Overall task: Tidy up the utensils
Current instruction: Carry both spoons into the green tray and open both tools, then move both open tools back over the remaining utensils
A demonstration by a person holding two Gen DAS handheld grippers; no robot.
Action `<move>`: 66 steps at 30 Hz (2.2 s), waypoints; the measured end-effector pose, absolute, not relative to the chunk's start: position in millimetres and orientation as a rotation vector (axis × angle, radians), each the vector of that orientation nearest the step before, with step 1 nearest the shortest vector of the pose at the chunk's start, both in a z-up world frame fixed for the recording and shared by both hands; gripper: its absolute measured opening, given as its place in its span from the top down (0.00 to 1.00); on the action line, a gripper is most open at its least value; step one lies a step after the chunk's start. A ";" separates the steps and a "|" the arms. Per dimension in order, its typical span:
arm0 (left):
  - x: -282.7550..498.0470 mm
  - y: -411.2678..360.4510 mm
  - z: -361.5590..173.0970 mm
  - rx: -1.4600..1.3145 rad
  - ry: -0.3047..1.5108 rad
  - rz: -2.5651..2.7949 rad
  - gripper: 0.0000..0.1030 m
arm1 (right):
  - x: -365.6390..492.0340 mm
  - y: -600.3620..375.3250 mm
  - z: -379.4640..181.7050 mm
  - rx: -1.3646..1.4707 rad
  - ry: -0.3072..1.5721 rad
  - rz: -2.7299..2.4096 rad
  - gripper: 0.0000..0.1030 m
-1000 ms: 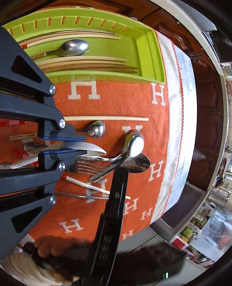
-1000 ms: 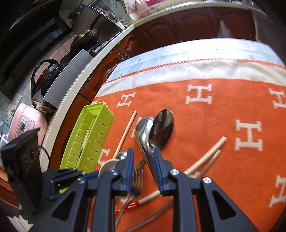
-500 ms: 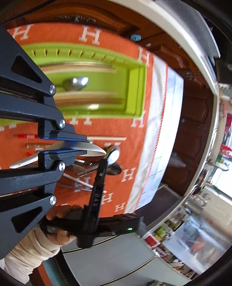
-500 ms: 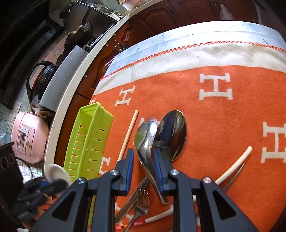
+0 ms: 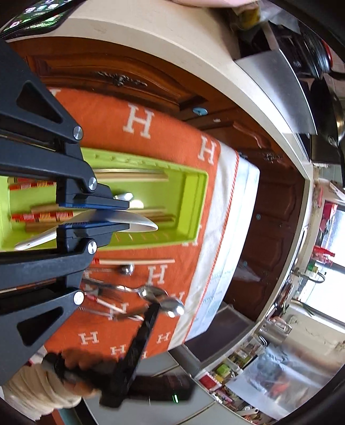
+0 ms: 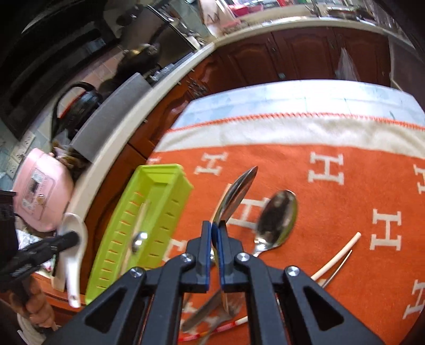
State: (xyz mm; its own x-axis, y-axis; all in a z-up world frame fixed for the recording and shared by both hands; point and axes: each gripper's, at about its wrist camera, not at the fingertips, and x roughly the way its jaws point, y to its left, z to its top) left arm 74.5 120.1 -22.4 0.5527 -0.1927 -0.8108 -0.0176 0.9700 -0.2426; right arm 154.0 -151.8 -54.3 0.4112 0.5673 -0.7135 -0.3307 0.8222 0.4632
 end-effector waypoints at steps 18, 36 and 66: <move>165.9 124.7 -67.1 -0.225 1.001 -0.095 0.95 | 166.9 -36.5 -60.5 0.223 1.093 0.676 0.96; 210.6 123.5 -97.0 -0.245 1.094 -0.102 0.77 | 182.6 -42.7 -74.8 0.277 1.090 0.599 0.96; 100.0 43.7 -29.0 -0.145 1.002 -0.152 0.65 | 120.9 -175.4 -34.8 0.321 1.007 0.467 0.96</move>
